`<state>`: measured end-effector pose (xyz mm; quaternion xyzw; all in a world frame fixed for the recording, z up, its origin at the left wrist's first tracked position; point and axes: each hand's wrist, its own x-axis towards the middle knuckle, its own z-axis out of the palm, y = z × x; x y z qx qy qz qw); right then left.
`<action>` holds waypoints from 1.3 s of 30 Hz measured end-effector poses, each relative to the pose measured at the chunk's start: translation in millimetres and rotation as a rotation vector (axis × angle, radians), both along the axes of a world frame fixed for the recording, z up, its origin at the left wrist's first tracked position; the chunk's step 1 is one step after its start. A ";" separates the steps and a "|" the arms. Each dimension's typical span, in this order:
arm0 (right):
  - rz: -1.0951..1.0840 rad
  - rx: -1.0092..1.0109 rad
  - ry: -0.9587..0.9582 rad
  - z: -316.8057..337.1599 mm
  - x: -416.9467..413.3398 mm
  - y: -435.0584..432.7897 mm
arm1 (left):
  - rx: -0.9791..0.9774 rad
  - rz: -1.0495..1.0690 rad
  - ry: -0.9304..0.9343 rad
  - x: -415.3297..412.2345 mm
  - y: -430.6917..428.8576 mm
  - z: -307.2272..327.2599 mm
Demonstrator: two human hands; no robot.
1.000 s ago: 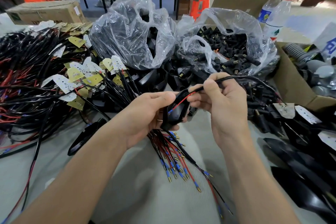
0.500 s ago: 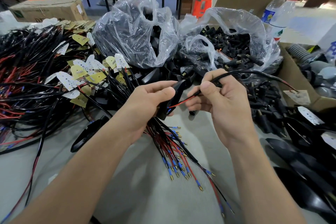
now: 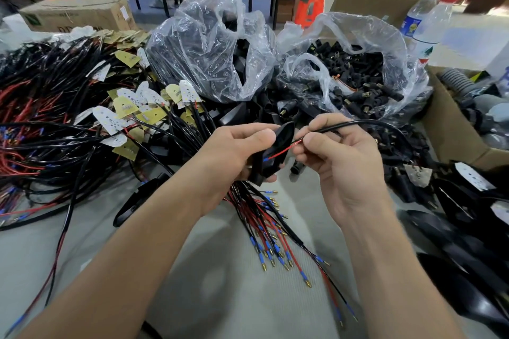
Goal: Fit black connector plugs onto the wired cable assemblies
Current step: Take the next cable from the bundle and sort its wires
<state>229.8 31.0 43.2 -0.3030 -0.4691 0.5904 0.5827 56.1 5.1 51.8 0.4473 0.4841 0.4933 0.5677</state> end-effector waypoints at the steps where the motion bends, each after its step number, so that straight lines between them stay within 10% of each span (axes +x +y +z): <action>1: -0.007 0.008 -0.019 0.0 0.2 -0.1 | 0.002 0.001 -0.010 -0.3 0.1 -0.1; 18: -0.080 0.065 -0.235 -1.4 2.3 1.8 | 0.205 0.081 0.152 1.3 1.8 -3.0; 30: -0.077 -0.062 0.052 1.4 2.7 3.5 | -0.017 0.028 -0.007 7.3 2.6 -4.2; 39: -0.093 0.131 -0.234 -0.6 -0.5 3.6 | -0.022 0.083 -0.013 0.0 5.1 -5.7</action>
